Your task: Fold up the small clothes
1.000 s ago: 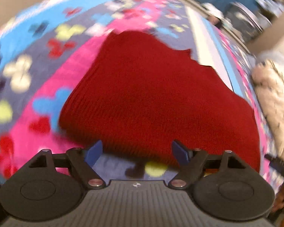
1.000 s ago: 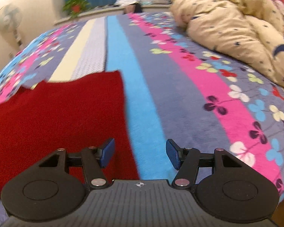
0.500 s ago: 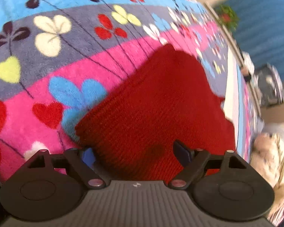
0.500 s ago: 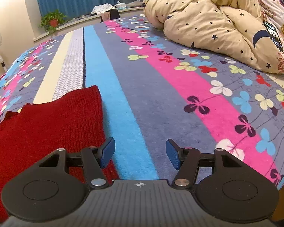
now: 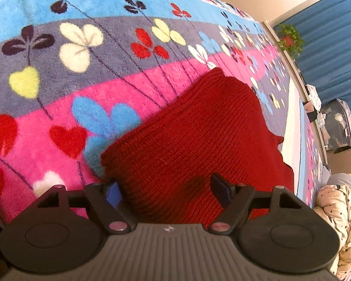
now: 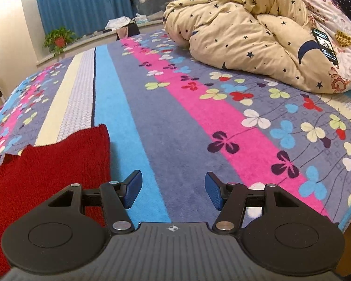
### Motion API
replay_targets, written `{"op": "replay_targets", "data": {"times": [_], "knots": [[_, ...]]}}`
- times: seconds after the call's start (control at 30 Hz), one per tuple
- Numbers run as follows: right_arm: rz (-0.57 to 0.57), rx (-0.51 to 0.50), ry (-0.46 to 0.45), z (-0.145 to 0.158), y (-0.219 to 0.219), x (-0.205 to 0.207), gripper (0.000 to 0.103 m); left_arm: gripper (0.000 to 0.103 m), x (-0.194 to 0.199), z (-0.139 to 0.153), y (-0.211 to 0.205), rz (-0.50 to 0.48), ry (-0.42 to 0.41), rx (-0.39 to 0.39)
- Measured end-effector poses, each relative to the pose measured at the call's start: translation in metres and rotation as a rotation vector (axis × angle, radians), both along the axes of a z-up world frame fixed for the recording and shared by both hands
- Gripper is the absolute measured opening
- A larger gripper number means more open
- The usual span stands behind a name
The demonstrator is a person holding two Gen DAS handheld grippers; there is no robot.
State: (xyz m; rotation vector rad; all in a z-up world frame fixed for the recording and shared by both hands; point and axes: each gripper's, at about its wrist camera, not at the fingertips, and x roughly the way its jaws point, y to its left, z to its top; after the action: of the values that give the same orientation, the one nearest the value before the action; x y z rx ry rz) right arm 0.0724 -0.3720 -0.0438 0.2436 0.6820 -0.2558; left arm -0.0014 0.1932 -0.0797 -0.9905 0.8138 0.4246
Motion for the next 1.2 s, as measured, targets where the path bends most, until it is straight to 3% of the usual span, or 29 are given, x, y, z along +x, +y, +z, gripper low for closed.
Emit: {"op": "replay_targets", "data": {"times": [0.1,0.2,0.33,0.4,0.5,0.6,0.77,0.8,0.93,1.0,1.2], "knots": [[-0.001,-0.003,0.021,-0.003,-0.001,0.001,0.062,0.081,0.001,0.0,-0.001,0.009,-0.001,0.008],[-0.004,0.001,0.025,-0.003,-0.002,0.001,0.062,0.054,-0.005,0.009,-0.001,0.035,-0.002,0.067],[-0.004,0.001,0.026,-0.003,-0.003,0.001,0.062,0.053,-0.009,0.019,-0.003,0.029,-0.079,0.087],[-0.004,0.003,0.027,-0.003,-0.003,0.002,0.062,0.057,-0.008,0.015,-0.003,0.029,-0.064,0.075],[-0.004,0.002,0.026,-0.003,-0.002,0.002,0.062,0.06,-0.004,-0.003,0.001,0.018,0.005,-0.014],[-0.002,0.0,0.029,-0.003,-0.001,0.003,0.062,0.062,-0.002,-0.002,-0.003,-0.011,0.015,0.014],[-0.003,0.002,0.03,-0.004,-0.001,0.003,0.062,0.061,-0.002,-0.005,-0.001,0.011,0.004,-0.005],[-0.003,0.003,0.029,-0.004,-0.001,0.003,0.062,0.058,-0.003,-0.004,0.0,0.016,0.004,0.003],[-0.003,0.004,0.028,-0.003,-0.002,0.003,0.062,0.033,-0.002,0.003,-0.003,0.002,-0.006,0.057],[-0.004,0.009,0.022,-0.003,-0.002,0.001,0.062,0.027,-0.002,0.007,-0.006,-0.018,-0.019,0.088],[-0.009,0.035,-0.001,0.002,-0.007,-0.002,0.062,0.021,0.0,0.013,-0.012,-0.06,-0.04,0.156]]}}
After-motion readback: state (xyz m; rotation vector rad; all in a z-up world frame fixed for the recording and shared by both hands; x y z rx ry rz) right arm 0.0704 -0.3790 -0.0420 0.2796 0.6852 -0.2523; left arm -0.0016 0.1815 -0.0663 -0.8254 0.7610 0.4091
